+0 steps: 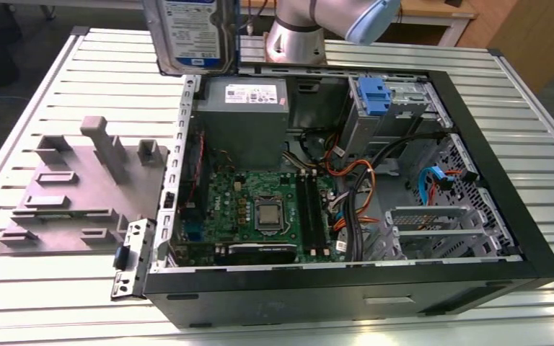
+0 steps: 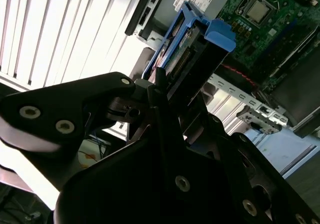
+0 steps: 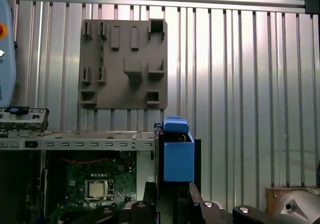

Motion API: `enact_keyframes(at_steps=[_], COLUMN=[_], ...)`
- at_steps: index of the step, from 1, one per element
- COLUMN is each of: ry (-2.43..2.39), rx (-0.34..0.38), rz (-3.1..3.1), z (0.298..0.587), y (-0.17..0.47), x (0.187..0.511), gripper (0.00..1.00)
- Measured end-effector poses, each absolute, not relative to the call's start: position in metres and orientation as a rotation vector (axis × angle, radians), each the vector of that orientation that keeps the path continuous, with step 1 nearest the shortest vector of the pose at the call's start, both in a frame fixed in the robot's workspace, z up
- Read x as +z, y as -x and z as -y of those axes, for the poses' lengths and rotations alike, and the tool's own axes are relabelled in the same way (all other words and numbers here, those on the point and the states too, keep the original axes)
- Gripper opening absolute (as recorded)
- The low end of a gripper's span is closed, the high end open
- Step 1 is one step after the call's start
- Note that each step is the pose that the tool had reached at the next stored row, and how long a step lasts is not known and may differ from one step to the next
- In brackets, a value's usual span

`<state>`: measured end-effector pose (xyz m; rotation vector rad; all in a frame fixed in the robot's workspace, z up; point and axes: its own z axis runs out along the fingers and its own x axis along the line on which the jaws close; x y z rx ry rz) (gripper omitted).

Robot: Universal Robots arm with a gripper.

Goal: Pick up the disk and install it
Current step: 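Pick up the disk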

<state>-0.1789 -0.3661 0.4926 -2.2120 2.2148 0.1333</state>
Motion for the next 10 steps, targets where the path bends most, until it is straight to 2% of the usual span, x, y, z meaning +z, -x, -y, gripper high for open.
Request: enact_keyframes(at_steps=[10], ry=[2.212], rx=[0.134], rz=[-2.215], z=[0.366], y=[0.135], x=[0.492], gripper=[0.35])
